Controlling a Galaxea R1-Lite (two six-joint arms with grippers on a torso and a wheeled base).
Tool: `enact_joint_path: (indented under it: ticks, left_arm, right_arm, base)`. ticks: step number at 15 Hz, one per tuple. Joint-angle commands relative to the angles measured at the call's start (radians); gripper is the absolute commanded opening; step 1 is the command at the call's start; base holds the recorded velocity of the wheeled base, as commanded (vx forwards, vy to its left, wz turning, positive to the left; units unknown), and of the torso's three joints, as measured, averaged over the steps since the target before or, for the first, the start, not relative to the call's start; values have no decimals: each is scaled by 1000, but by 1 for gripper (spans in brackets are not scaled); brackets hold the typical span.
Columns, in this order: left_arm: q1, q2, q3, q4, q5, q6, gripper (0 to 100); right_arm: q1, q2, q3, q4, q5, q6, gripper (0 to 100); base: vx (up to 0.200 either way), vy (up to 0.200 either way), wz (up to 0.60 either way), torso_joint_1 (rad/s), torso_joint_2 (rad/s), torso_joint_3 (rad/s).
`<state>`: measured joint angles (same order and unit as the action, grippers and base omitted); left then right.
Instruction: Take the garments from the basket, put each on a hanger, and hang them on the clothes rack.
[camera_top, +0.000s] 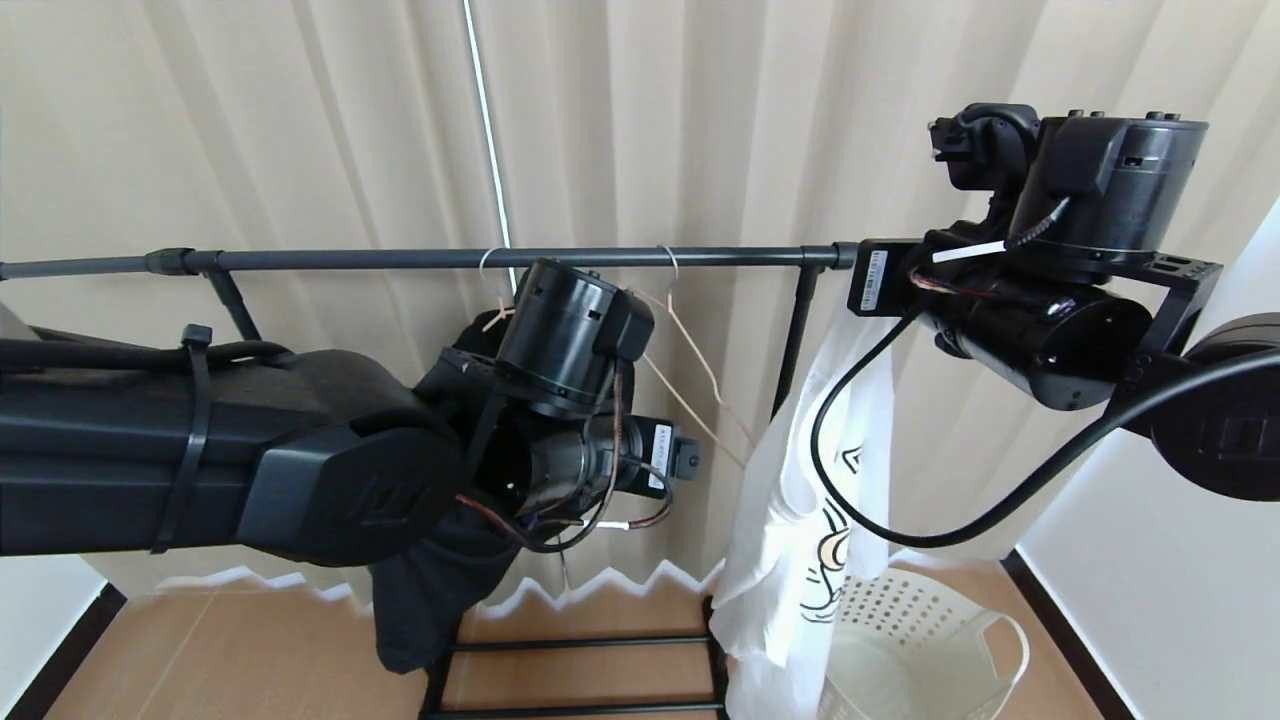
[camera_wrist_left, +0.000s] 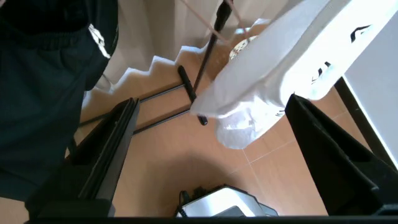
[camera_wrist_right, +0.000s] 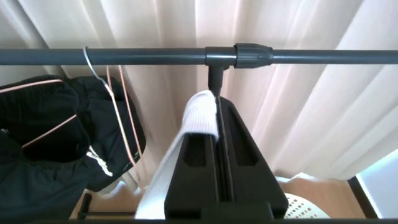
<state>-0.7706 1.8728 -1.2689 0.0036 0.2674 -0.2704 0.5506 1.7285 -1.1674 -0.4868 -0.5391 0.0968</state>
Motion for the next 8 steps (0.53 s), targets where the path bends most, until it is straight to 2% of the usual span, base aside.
enact_joint_path:
  ticks: [1,3,4,6,8]
  left_arm:
    - [10,14,-7,1,4,-1,100]
    - [19,16,-15,1,4,-1,100]
    - [25,17,-20,1,6,-1,100]
    - [31,23,-24,1,7,-1,100]
    - [40,37,-43,1,12,-1,100]
  right_arm:
    - [-11,-10,3,1,1,-8,0]
    - [-23,-44,49,-1,5,-69,0]
    - [-28,-84,94,-1,16,-126,0]
    - [-74,-170,198,-3,125,-247,0]
    - [-106,-187,216,-3,173,-270,0]
  base:
    - [0,0,0,0,0,0]
    - [0,0,0,0,0,0]
    - [0,0,0,0,0,0]
    - [0,0,0,0,0,0]
    - [0,0,0,0,0,0]
